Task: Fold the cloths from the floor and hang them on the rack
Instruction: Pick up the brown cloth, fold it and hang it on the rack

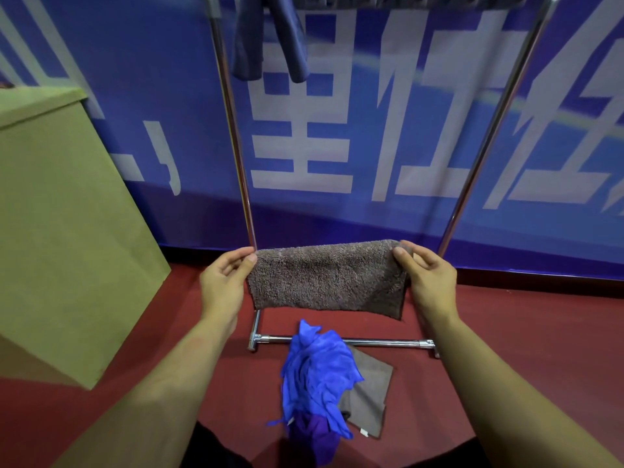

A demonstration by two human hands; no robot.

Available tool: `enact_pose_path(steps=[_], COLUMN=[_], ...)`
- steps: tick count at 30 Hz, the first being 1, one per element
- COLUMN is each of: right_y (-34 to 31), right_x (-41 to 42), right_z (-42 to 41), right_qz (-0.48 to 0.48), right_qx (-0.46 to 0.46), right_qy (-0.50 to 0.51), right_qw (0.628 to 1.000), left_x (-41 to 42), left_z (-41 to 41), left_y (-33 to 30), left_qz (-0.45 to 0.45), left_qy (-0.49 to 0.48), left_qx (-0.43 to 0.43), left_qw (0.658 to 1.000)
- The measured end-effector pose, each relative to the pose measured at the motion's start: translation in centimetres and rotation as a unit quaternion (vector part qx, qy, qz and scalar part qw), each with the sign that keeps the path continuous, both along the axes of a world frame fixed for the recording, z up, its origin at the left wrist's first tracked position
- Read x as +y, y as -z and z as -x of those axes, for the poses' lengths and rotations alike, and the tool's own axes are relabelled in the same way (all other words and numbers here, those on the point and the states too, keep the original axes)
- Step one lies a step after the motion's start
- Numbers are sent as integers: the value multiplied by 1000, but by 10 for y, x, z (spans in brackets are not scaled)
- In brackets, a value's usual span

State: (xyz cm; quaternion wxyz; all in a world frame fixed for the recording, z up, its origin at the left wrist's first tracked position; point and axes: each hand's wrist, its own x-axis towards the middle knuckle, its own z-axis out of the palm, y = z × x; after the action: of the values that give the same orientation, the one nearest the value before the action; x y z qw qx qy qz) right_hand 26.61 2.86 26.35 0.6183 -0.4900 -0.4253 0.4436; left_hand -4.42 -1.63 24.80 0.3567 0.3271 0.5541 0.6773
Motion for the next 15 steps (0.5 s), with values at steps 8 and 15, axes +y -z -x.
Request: enact_pose_path(steps=[8,15], right_y=[2,0], right_x=[-2,-2], right_z=[-3,-2], right_qz=[-13,-24], right_qx=[-12,-13], right_qy=[7,13], right_qw=[1000,1000], left_x=[-1,0], left_z=[1,0], left_y=[0,0], left_qz=[-6,-4], left_qy=[-8,5], left_qx=[-11,-35], left_qw=[1000,999])
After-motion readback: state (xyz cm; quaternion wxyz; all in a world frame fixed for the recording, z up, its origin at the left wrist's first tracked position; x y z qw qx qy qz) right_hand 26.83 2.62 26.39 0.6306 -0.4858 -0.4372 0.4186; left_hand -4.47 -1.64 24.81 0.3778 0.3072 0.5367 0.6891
